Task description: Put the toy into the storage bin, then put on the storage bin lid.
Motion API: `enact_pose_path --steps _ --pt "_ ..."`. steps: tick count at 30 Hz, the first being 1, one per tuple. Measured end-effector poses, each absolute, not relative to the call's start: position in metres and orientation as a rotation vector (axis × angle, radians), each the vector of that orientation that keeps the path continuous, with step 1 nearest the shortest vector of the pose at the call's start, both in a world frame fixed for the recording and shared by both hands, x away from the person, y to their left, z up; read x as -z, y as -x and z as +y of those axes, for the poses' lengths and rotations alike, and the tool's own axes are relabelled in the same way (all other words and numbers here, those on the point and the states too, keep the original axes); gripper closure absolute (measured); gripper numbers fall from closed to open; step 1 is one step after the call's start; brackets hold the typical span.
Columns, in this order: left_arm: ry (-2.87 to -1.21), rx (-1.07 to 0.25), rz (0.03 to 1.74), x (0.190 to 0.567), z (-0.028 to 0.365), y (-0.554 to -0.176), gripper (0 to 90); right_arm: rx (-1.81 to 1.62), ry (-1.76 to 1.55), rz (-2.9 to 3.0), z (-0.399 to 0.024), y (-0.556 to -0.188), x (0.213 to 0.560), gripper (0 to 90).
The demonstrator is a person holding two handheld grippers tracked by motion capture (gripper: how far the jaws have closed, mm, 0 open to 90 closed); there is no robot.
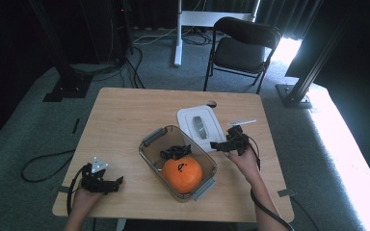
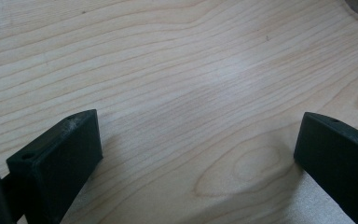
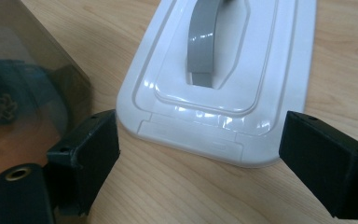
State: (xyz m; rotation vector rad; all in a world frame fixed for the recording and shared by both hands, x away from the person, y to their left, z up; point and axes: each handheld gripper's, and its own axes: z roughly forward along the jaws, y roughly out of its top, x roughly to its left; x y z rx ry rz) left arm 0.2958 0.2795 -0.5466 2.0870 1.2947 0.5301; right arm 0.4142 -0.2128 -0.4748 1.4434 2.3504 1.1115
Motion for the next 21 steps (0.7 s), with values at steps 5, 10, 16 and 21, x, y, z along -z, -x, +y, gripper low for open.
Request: enact_pose_path --steps 5,10,16,21 --pt "-2.087 -0.530 1.295 0.547 0.279 -0.296 1.1 -1.091 -1.430 2.354 -0.211 -0.418 0.479 11.5" --pt "-2.086 -0.531 1.296 0.547 0.279 -0.296 1.2 -1.106 -1.442 2.367 -0.205 -0.424 0.481 11.5" --pt "-2.086 -0.531 1.296 0.547 0.279 -0.296 1.2 -1.088 -1.461 2.396 -0.194 -0.434 0.487 11.4" --pt "-2.086 -0.531 1.296 0.547 0.279 -0.296 1.2 -1.050 -1.452 2.405 -0.186 -0.440 0.490 11.4"
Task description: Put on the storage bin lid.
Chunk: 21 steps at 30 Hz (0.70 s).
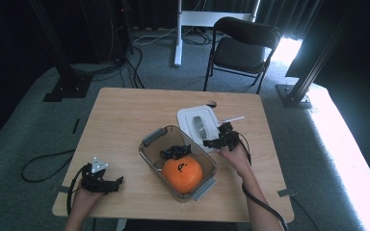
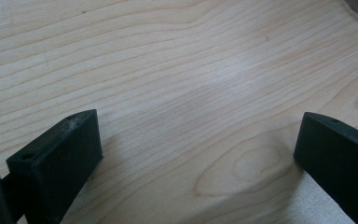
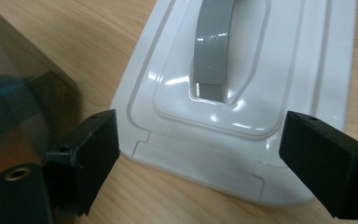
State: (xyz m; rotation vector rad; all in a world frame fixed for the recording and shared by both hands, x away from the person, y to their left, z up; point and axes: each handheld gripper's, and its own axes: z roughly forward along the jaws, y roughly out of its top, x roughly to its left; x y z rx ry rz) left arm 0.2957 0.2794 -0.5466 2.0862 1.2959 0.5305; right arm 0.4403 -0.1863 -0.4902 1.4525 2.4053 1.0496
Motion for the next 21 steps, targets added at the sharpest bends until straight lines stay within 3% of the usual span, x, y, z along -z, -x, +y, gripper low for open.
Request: enact_pose_path --steps 21 --pt "-2.087 -0.530 1.293 0.547 0.280 -0.296 1.2 -0.955 -1.409 2.356 -0.169 -0.461 0.504 18.7"
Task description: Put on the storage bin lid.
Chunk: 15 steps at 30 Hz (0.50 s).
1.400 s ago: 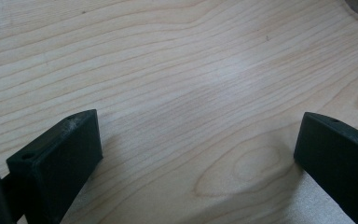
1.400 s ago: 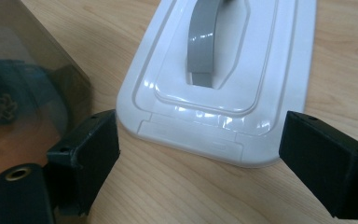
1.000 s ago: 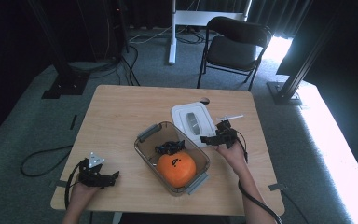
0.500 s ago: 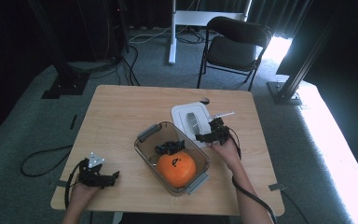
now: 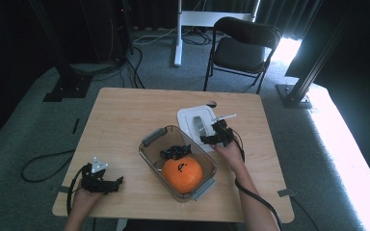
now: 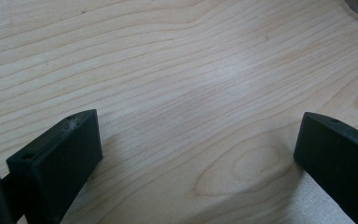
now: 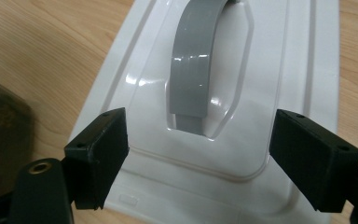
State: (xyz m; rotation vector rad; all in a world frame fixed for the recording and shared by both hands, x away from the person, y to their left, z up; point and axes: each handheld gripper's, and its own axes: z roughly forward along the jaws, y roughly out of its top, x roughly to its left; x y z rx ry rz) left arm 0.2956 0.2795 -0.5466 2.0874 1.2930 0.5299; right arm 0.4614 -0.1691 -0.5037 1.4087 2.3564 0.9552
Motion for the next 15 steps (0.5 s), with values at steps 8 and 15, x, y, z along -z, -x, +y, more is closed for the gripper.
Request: enact_pose_path --steps 8,15 --pt "-2.088 -0.530 1.293 0.547 0.280 -0.296 1.1 -0.907 -1.413 2.354 -0.159 -0.469 0.514 21.8" --pt "-2.089 -0.529 1.291 0.547 0.280 -0.296 1.1 -0.895 -1.408 2.350 -0.152 -0.474 0.518 26.0"
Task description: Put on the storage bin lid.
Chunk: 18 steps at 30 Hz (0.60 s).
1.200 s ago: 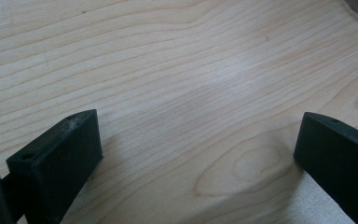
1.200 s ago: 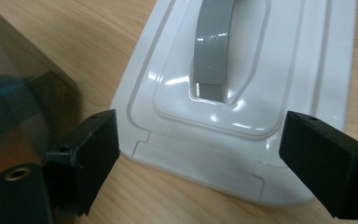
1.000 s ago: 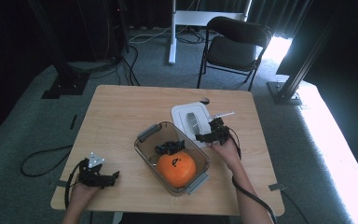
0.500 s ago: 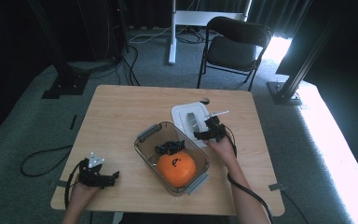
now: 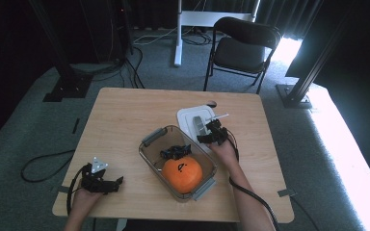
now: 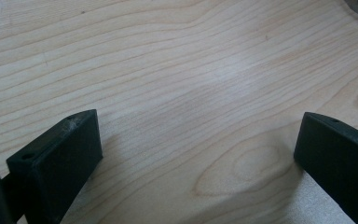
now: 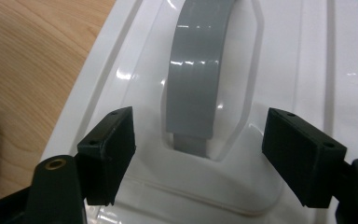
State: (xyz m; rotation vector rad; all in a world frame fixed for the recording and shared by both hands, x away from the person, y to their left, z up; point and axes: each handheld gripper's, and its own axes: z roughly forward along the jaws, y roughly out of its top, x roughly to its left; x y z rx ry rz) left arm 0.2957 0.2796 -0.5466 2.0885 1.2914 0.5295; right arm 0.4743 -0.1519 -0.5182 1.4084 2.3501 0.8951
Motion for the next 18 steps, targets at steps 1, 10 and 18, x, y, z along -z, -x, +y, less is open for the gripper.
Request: enact_pose_path --steps 1,10,18 --pt "-2.088 -0.530 1.292 0.5466 0.2796 -0.2957 1.1 -0.890 -1.405 2.353 -0.1504 -0.4750 0.5190 27.2" --pt "-2.088 -0.530 1.291 0.5466 0.2796 -0.2957 1.1 -0.861 -1.377 2.296 -0.1415 -0.4733 0.5213 47.3" --pt "-2.088 -0.530 1.291 0.5466 0.2796 -0.2956 1.1 -0.953 -1.415 2.284 -0.1489 -0.4693 0.5247 67.0"
